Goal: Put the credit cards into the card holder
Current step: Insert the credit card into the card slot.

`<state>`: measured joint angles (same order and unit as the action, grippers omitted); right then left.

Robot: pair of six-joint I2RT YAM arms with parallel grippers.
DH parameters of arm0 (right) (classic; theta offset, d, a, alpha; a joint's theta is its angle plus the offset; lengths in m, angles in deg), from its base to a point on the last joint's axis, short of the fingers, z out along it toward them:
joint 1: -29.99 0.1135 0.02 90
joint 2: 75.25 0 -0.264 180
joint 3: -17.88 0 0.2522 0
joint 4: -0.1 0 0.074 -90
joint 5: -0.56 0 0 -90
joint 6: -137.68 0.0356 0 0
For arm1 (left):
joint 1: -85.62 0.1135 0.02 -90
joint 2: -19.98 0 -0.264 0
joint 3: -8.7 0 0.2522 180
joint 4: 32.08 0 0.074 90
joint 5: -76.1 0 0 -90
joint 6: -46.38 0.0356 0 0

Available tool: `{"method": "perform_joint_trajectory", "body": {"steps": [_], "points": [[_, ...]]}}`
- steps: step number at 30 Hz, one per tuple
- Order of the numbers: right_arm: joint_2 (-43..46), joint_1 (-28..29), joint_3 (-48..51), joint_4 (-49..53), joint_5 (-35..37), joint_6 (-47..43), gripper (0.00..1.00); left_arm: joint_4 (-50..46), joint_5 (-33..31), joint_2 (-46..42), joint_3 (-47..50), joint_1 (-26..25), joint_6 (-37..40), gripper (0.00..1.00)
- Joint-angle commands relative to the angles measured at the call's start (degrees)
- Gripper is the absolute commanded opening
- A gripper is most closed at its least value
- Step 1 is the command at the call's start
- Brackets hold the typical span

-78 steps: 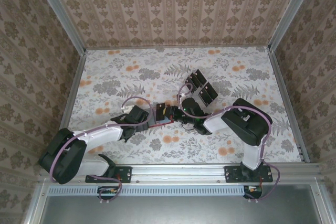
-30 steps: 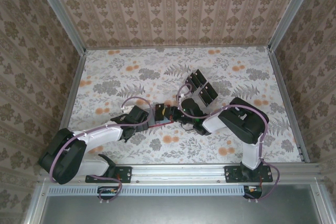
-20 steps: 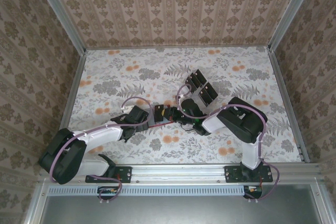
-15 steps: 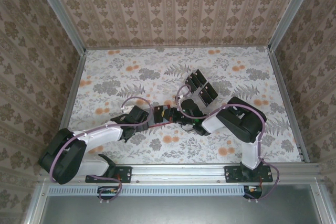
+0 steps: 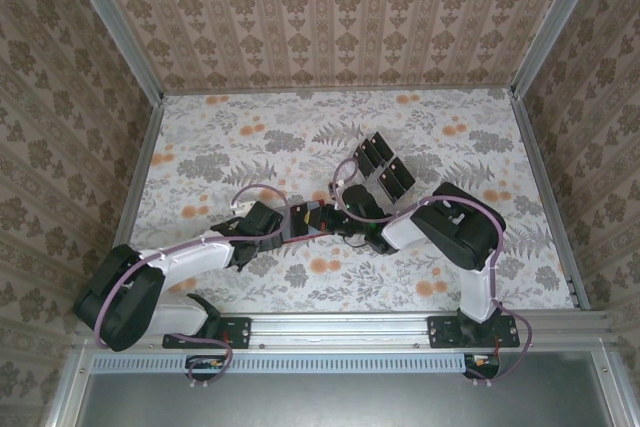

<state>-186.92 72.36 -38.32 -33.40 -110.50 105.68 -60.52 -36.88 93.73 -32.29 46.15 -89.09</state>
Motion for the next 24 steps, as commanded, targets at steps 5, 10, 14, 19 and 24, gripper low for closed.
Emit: {"method": "perform_joint_trajectory", "body": {"steps": [5, 10, 14, 19, 24], "points": [[-1.2, -0.4, -0.8, 3.4, -3.3, -1.6, 0.0, -3.2, -1.0, -0.3, 1.1, -0.4, -0.4, 1.0], [-1.8, -0.5, -1.5, 4.8, -3.9, -1.7, 0.0, -3.2, -0.9, -0.2, 1.1, -0.4, -0.3, 1.0], [-2.3, -0.7, -3.6, 8.6, -4.8, -2.9, 0.0, -3.3, -0.9, -0.2, 0.9, -0.4, -0.2, 1.0], [-2.9, -0.9, -6.6, 14.1, -5.8, -5.2, 0.0, -3.3, -0.9, -0.3, 0.9, -0.4, -0.2, 1.0], [-4.3, -0.9, -10.1, 19.2, -6.6, -7.0, 0.0, -3.2, -0.9, -0.3, 0.9, -0.4, 0.0, 1.0]]}}
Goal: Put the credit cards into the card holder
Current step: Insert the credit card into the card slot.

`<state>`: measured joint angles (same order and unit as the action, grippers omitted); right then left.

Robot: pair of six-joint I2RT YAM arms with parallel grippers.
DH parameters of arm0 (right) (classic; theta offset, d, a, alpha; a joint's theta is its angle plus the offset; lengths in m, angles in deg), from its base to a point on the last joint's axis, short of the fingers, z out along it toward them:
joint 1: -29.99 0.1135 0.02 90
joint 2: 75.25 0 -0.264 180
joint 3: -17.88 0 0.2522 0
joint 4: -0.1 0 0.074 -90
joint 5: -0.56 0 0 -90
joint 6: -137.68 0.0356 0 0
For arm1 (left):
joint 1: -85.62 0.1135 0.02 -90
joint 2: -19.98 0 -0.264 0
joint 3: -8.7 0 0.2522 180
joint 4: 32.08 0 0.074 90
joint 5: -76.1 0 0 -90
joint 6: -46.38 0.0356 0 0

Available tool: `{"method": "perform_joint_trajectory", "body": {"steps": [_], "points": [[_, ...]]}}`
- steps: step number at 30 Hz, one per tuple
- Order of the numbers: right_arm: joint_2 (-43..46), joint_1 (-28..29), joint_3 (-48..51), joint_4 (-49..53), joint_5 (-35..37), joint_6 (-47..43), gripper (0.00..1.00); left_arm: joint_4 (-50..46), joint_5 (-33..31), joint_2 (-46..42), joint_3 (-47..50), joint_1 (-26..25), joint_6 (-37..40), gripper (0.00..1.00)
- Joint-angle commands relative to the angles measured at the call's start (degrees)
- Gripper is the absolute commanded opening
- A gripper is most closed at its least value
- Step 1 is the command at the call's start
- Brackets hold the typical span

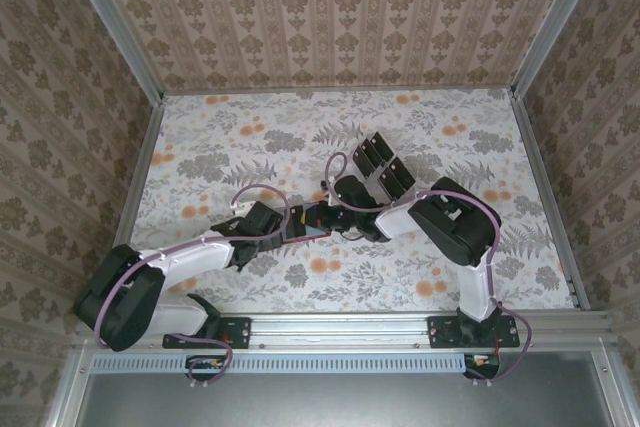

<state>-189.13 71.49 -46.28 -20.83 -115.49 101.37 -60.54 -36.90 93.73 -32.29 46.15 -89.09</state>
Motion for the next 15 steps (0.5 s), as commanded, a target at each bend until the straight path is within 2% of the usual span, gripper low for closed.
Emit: {"method": "perform_joint_trajectory", "body": {"steps": [1, 8, 15], "points": [[-2.5, 0.0, -2.9, 7.9, -1.7, -3.0, 0.0, -3.2, -1.0, -0.3, 0.8, -0.4, 0.0, 1.0], [-2.6, -0.1, -6.9, 15.5, -1.8, -6.4, 0.01, -3.5, 0.5, -1.2, -1.9, 1.3, 2.2, 1.0], [0.8, -0.1, -10.4, 24.4, 0.7, -10.9, 0.2, -5.9, 0.3, -2.7, -5.7, 5.7, 3.0, 1.0]]}}
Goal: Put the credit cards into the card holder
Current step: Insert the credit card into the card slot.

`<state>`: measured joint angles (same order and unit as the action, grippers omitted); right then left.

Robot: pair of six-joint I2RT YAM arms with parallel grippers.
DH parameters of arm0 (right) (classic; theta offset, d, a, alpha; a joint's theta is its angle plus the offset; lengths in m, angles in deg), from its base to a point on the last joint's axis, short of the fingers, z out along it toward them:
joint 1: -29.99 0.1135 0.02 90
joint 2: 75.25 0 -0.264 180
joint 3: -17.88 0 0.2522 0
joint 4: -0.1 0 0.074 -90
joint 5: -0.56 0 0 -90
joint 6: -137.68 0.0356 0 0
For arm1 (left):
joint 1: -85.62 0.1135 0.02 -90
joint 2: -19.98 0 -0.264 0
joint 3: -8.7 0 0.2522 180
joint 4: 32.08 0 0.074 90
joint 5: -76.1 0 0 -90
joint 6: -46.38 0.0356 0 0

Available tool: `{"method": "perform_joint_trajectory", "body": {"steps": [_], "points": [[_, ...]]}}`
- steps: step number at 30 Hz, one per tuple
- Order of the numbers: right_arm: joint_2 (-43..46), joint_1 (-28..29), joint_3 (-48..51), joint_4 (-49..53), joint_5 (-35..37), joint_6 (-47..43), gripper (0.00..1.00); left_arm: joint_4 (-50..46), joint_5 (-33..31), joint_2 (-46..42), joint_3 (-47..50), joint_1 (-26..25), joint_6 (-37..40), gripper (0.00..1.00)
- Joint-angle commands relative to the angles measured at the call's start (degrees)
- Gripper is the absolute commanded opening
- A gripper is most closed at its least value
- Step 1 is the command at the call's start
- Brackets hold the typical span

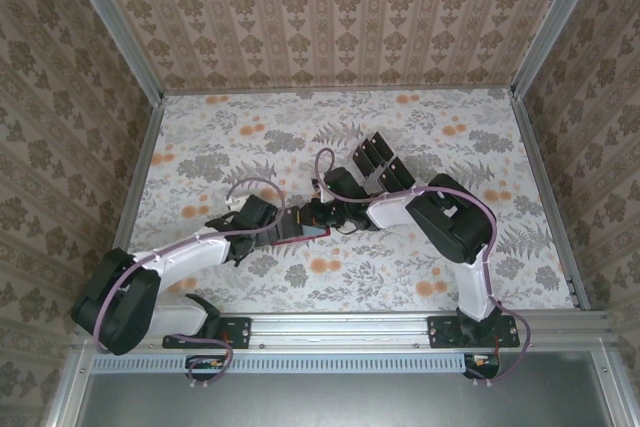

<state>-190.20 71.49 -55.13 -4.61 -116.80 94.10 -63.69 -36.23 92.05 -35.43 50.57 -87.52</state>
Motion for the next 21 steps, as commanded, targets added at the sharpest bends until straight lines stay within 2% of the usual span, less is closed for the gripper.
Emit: {"method": "perform_joint_trajectory", "body": {"steps": [1, 7, 13, 21], "points": [[2.0, -0.2, -2.0, 9.2, 2.3, -4.1, 0.21, -3.2, -0.7, -1.0, -3.0, 1.8, 1.4, 1.0], [1.5, -0.1, -3.3, 10.3, 2.4, -4.5, 0.19, -4.3, -0.6, 0.8, -3.7, 3.3, 1.5, 1.0], [0.6, -0.1, -4.0, 10.2, 2.3, -4.1, 0.09, -3.6, 0.3, 2.3, -2.7, 3.5, 0.7, 1.0], [-0.7, -0.1, -5.1, 9.9, 1.4, -3.5, 0.04, -1.6, 1.7, 5.2, -2.5, 3.2, 0.5, 1.0]]}}
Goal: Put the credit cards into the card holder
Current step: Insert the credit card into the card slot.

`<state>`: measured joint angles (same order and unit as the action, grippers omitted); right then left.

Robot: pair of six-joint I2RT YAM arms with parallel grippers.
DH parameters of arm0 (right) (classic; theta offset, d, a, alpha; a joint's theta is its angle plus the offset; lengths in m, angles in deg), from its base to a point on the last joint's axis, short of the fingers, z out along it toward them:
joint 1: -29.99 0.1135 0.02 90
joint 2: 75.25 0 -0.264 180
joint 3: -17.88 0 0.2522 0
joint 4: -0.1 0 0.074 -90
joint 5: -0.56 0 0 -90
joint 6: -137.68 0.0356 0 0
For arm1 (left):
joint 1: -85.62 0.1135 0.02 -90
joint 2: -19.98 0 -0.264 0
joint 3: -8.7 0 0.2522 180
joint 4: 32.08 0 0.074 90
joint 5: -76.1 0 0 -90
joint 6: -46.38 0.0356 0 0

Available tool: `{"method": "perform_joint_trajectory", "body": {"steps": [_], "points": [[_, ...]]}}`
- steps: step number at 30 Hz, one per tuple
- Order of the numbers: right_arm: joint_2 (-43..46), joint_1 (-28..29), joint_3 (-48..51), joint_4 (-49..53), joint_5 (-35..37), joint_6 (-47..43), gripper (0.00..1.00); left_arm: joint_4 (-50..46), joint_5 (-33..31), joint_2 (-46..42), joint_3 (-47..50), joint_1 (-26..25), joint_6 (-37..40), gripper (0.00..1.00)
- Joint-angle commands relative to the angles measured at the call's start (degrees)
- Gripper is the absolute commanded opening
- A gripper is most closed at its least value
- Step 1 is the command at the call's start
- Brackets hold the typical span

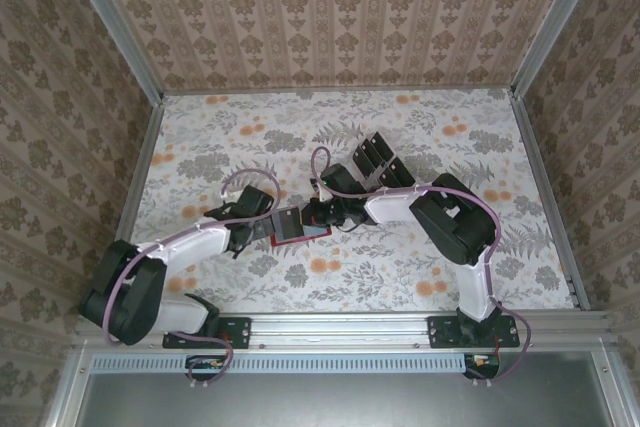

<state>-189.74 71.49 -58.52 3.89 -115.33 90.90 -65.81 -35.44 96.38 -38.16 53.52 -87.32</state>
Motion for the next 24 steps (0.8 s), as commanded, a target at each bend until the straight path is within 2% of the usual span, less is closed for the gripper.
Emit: {"method": "perform_joint_trajectory", "body": {"steps": [1, 13, 17, 24], "points": [[-1.2, -0.1, -1.8, 1.3, -0.1, -0.2, 0.04, 0.8, 1.0, 1.2, 0.2, 0.2, 0.2, 1.0], [-1.9, 0.4, -2.7, -0.4, -1.3, 1.7, 0.03, 2.4, 1.5, 2.8, 0.2, -0.5, -0.1, 1.0], [-0.6, 0.1, -2.7, 1.0, 0.0, 0.6, 0.09, 2.7, 1.5, 2.7, 0.3, -0.6, 0.1, 1.0], [0.4, -0.7, -1.8, 1.1, 1.0, 0.6, 0.13, 2.7, 1.5, 2.8, 0.5, -0.6, 0.1, 1.0]]}}
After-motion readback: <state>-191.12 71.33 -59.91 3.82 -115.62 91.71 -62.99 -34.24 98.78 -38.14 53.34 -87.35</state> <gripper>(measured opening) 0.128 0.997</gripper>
